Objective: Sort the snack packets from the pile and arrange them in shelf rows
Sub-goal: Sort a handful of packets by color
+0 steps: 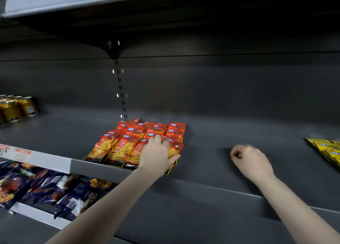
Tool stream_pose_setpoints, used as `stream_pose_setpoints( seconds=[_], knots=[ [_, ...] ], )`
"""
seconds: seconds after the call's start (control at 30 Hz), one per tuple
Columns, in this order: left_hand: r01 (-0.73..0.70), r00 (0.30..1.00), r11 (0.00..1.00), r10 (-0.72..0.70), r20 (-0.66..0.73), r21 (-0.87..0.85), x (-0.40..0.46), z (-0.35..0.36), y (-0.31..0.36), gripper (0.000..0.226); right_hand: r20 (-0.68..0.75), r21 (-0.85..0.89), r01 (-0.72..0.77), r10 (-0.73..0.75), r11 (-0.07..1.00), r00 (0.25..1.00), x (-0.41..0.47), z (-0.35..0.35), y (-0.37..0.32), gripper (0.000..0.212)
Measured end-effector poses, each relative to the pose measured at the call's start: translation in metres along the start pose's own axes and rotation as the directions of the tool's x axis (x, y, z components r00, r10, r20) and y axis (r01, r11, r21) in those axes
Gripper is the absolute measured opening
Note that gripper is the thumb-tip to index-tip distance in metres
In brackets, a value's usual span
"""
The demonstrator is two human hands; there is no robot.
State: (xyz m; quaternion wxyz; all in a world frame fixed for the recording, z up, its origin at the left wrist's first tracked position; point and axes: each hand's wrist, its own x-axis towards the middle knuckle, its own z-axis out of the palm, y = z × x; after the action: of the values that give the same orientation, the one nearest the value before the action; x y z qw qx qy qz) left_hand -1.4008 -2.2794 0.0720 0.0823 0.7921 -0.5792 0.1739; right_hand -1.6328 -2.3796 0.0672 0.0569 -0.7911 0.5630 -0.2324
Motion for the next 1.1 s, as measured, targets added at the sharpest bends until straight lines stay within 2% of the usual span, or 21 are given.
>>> stream_pose_setpoints(
  seconds=[0.23,0.4,0.73,0.87,0.97,1.1],
  knots=[
    [0.057,0.998,0.998,-0.056,0.019,-0.037,-0.004,-0.004,0.002,0.061,-0.019,-0.007,0.012,-0.012,1.0,1.0,-0.004,0.0,-0.001,0.016],
    [0.037,0.999,0.999,-0.036,0.031,-0.005,-0.002,-0.008,0.006,0.059,-0.04,-0.123,0.02,-0.025,0.992,0.999,-0.009,0.001,-0.006,0.018],
    [0.035,0.999,0.994,-0.039,-0.036,-0.1,0.003,0.002,0.003,0.057,-0.049,-0.28,0.043,-0.058,0.959,0.997,-0.012,0.003,-0.013,0.018],
    [-0.026,0.991,0.988,0.006,-0.134,-0.149,0.005,0.006,0.001,0.053,-0.046,-0.293,0.052,-0.068,0.955,0.997,-0.014,0.0,-0.01,0.018],
    [-0.03,0.992,0.982,0.007,-0.123,-0.184,0.004,0.004,0.004,0.048,-0.054,-0.313,0.019,-0.038,0.95,0.998,-0.017,-0.004,-0.006,0.02],
    [-0.122,0.985,0.963,0.089,-0.146,-0.239,0.004,-0.003,0.024,0.045,-0.066,-0.39,0.011,-0.04,0.921,0.997,-0.026,-0.015,0.004,0.023]
  ],
)
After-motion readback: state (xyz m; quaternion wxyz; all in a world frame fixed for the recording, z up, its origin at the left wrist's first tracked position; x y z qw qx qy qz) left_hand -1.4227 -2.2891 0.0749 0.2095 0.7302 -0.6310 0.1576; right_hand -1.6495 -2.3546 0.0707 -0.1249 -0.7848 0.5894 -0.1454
